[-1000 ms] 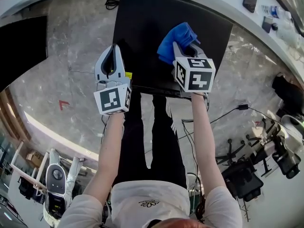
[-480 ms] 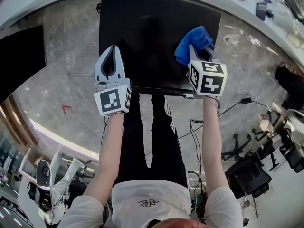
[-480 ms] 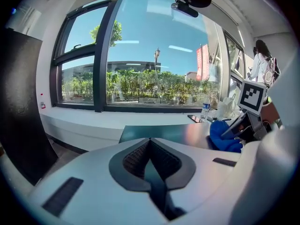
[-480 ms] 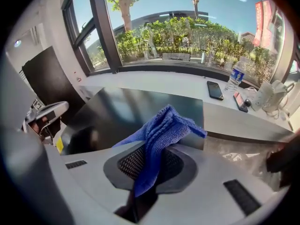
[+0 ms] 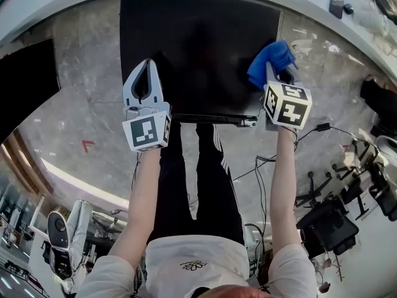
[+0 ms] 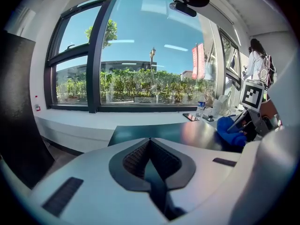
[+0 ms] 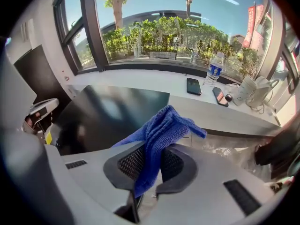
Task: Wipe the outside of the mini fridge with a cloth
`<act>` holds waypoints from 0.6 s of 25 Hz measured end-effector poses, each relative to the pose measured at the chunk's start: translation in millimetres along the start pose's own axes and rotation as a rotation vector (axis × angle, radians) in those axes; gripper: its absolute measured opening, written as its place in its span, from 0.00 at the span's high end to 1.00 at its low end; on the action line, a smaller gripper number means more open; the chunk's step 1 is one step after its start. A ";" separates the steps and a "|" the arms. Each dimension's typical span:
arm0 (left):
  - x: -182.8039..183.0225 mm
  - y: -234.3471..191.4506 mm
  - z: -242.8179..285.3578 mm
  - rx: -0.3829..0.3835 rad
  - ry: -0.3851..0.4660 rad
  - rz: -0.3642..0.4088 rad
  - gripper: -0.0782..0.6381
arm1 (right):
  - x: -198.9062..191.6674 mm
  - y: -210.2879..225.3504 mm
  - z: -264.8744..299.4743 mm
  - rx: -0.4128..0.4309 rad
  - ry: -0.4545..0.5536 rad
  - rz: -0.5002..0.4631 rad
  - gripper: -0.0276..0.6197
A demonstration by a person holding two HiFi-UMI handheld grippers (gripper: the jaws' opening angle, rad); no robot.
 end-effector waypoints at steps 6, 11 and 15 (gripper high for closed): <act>-5.6 -4.5 -1.2 0.005 -0.010 0.000 0.88 | -6.4 12.6 -1.2 -0.036 -0.009 0.002 0.85; -7.9 -2.5 -1.2 0.003 -0.014 -0.003 0.88 | -11.2 22.0 0.4 -0.102 -0.024 -0.011 0.85; -7.0 -5.4 -0.9 0.002 -0.009 -0.005 0.88 | -11.6 29.5 -5.4 -0.145 -0.017 0.009 0.85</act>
Point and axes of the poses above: the fingertips, and each gripper's own axes: z forward along the fingers, y to its right, x out of its top, the point moved 9 cm from there along -z, backward along the fingers, and after that the axes turned 4 degrees about -x, right-handed, at the moved point
